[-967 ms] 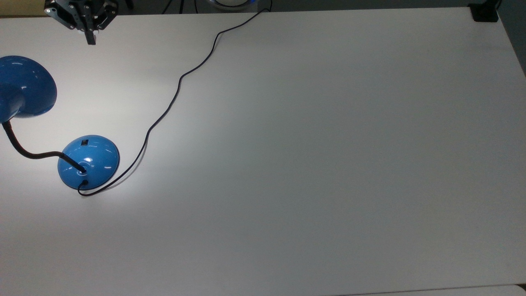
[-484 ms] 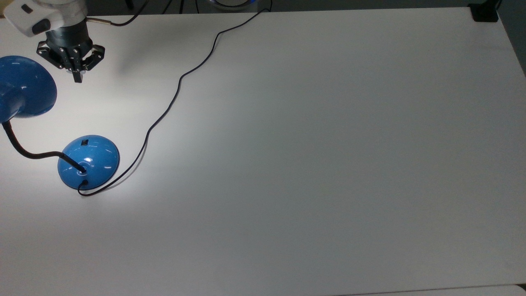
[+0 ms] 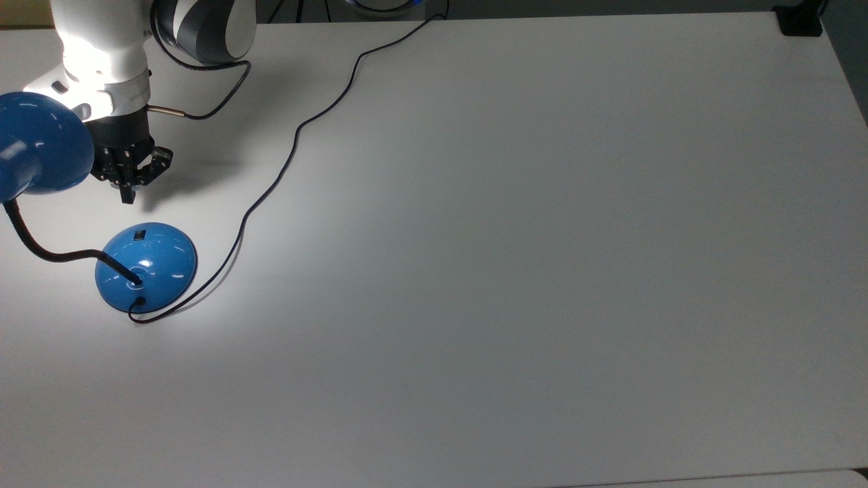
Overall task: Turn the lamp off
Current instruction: 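Move the gripper toward the blue lamp base and lower it, then press the switch on the blue dome base with the gripper fingertips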
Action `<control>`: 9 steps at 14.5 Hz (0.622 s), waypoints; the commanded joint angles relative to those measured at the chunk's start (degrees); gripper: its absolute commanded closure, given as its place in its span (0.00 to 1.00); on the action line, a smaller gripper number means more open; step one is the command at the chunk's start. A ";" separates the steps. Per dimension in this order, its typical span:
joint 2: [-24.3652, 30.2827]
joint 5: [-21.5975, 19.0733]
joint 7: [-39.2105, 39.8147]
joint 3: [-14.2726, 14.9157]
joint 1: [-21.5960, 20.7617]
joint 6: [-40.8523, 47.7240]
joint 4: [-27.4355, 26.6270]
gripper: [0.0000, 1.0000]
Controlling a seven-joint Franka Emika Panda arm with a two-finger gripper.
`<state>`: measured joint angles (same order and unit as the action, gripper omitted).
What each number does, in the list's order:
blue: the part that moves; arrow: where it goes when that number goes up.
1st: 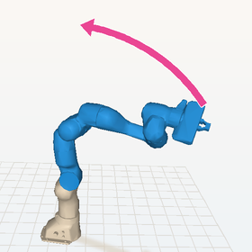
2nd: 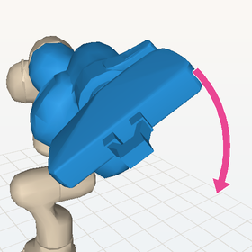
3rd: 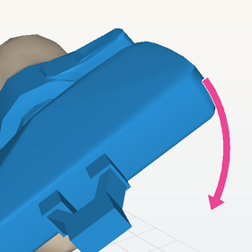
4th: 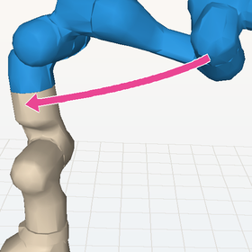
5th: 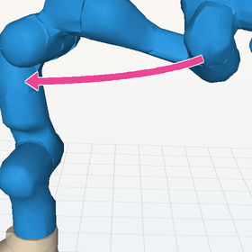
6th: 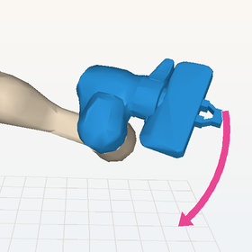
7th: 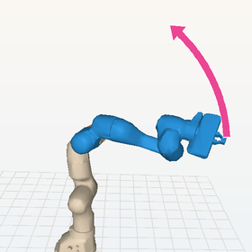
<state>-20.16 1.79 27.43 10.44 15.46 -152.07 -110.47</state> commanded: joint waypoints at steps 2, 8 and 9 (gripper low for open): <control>-1.72 -3.46 0.17 -1.47 0.01 -4.19 0.16 1.00; -3.75 -6.36 -0.01 -1.56 0.09 -6.14 1.48 1.00; -3.84 -6.36 -0.01 -1.56 0.10 -6.05 1.83 1.00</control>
<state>-23.21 -3.22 27.39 9.08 15.46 -156.88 -109.77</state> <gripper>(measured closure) 0.991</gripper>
